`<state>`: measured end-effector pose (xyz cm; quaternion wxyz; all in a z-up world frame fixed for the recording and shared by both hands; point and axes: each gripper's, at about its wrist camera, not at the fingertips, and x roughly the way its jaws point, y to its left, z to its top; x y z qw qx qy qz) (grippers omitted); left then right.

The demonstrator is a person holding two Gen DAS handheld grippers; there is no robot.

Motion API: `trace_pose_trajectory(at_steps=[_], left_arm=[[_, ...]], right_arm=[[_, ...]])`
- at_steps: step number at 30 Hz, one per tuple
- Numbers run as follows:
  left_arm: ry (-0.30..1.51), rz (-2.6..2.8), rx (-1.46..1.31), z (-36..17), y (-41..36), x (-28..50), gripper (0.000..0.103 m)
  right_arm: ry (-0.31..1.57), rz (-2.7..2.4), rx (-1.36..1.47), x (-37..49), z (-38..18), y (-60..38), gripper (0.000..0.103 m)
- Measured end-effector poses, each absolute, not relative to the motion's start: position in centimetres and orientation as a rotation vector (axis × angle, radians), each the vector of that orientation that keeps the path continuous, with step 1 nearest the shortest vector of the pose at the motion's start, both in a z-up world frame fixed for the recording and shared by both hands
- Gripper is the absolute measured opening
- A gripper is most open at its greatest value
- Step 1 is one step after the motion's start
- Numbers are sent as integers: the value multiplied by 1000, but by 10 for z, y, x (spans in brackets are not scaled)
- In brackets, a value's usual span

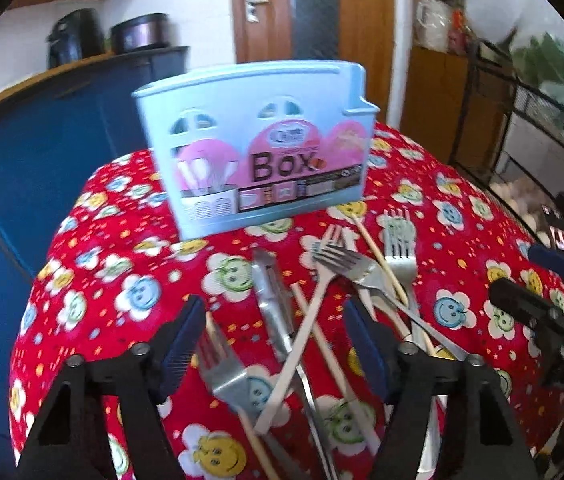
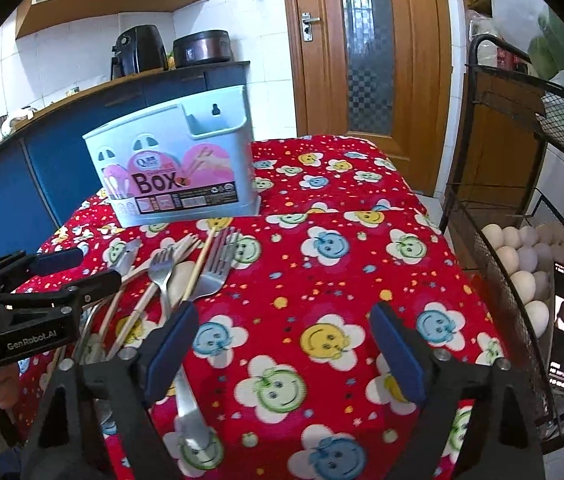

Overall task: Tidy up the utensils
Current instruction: 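Grasp a silver fork with the left tool while the right tool reaches the pile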

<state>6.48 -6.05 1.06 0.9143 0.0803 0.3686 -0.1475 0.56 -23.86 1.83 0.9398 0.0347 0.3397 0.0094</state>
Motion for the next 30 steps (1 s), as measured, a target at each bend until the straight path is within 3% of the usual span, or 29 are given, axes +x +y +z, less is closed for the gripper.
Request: trace_pose_trajectory(at_steps=[3,8,22,24,25,26,30], left_arm=[[798,-332,182,7,-70,75,64],[854,-336,241,-1,-84,91,45],[897,-348,397,-7,-114,123,43],[906,-358,394,-6,-117,126,36],[916,-372,380,-7,-117,127,24],[928,-387,353,-7,-116,129,19],[919,-395,292,-3,-107,130,16]], right_arm=[[705,33,73,11,18,-243,82],[713,48,80,17,19,-249,79],[738,72,107,33,19,-255,67],[743,71,103,34,18,-254,66],[746,72,101,34,18,-254,64],[747,73,99,34,19,-254,63],[741,78,88,35,20,-250,61]])
